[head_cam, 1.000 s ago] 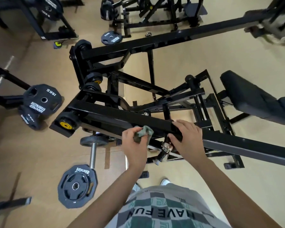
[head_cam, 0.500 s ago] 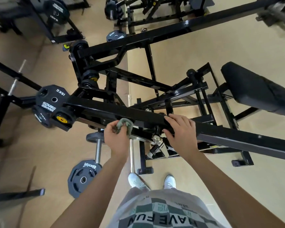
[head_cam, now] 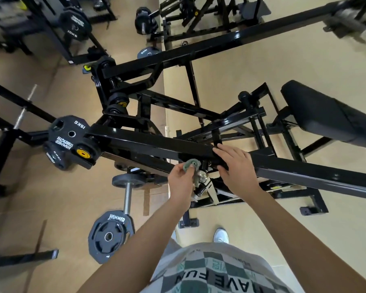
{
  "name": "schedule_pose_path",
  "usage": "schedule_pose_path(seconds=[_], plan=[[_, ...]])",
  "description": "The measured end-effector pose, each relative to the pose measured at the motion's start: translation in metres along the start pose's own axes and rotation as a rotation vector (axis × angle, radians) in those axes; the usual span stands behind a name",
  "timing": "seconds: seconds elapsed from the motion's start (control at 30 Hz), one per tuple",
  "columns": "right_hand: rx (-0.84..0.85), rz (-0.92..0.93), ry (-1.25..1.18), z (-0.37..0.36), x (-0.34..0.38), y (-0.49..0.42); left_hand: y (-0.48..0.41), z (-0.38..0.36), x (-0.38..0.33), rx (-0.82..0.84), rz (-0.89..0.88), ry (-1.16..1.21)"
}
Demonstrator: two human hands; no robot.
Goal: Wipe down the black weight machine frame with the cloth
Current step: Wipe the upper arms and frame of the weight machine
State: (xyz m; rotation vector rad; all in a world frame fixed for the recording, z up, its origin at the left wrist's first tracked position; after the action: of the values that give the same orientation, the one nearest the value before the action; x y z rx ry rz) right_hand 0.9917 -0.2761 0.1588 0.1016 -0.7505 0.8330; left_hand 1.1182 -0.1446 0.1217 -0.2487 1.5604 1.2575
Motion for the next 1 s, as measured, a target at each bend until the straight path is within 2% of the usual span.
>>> schedule_pose_path(seconds=[0.13,0.33,0.4,0.53,0.73,0.83,1.0], plan=[[-0.033,-0.092,-0.059,0.000,-0.001,-0.002,-0.015,0.012,0.006,0.033,0.236,0.344],[-0.043,-0.159,-0.050,0.000,0.004,-0.002,-0.044,0.051,0.008,0.022,0.358,0.620],[-0.062,-0.194,-0.049,-0.001,0.009,-0.002,-0.050,0.065,0.005,0.068,0.349,0.624],[-0.126,-0.235,-0.024,-0.006,0.023,-0.005,-0.054,0.089,0.003,0.119,0.359,0.478],[-0.122,-0.322,-0.004,-0.013,0.039,-0.017,-0.048,0.098,0.000,0.142,0.425,0.402],[-0.121,-0.338,-0.001,-0.014,0.038,-0.017,-0.045,0.089,-0.003,0.186,0.441,0.427],[-0.167,-0.274,0.027,-0.016,0.042,-0.013,-0.034,0.066,-0.012,0.277,0.357,0.506]])
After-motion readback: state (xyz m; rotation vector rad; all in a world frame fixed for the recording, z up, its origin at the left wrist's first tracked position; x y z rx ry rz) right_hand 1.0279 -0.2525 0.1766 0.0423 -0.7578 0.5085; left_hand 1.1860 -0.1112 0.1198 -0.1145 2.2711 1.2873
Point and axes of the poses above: each hand's wrist, its own y-axis away from the middle knuckle, its own z-axis out of the back of the hand, x = y × z, the point moved 7 cm from there along -y, towards the middle knuckle, and after that the axes turned 12 degrees about -y, right-handed, at the moved point
